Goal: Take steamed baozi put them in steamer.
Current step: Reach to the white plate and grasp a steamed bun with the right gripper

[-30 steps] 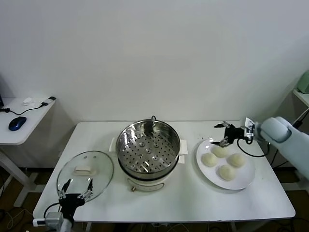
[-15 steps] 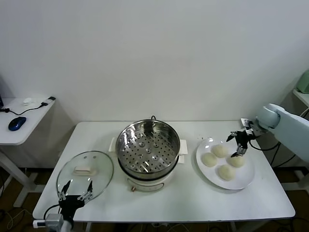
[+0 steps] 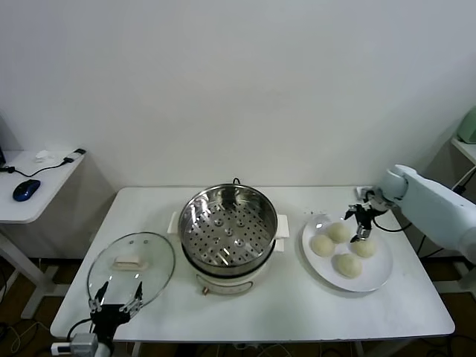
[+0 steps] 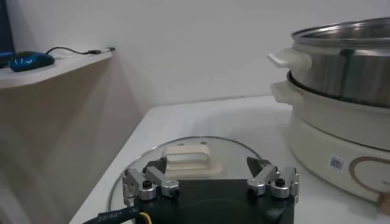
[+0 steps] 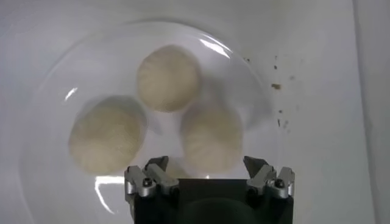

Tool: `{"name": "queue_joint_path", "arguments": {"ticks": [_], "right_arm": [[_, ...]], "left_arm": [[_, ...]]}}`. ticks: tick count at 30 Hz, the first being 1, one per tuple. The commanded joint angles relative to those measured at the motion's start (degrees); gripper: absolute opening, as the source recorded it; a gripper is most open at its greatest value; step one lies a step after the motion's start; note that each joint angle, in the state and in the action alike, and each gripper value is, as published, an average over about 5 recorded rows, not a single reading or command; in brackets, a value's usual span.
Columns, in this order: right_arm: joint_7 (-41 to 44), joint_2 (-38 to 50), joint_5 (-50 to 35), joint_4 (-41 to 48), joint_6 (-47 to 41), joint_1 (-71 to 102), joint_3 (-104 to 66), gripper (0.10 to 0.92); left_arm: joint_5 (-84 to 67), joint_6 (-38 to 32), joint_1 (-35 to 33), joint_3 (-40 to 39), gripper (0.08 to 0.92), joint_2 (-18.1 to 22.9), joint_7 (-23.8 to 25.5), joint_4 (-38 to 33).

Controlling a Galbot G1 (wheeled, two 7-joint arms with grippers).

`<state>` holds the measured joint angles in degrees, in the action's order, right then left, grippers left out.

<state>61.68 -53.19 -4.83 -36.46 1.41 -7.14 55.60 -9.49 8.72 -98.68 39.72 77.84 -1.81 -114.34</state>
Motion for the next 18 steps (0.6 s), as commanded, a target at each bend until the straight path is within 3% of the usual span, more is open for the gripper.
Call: {"name": "queue_joint_path", "arguments": {"ticks": [1,14,18], "right_arm": [[-0.19,-2.7,1.39,3.77,0.22,1.13,-1.73,0.823],[-0.55,-4.26,3.66,6.18,0.81,1.78,-3.4,0.796],[-0.02,-4.16,3.69,5.55,0.58,1.79,-3.19,0.741]], "left_arm": [[0.14,-0.16,-0.13,-0.28,0.823,0.21,-0.02,-0.19],[0.51,-0.66,-0.09,-0.64,0.823,0.38,-0.15,0.13],[0.5,-0.72,-0.22,-0.63,0.823,0.24,-0.17,0.04]]}}
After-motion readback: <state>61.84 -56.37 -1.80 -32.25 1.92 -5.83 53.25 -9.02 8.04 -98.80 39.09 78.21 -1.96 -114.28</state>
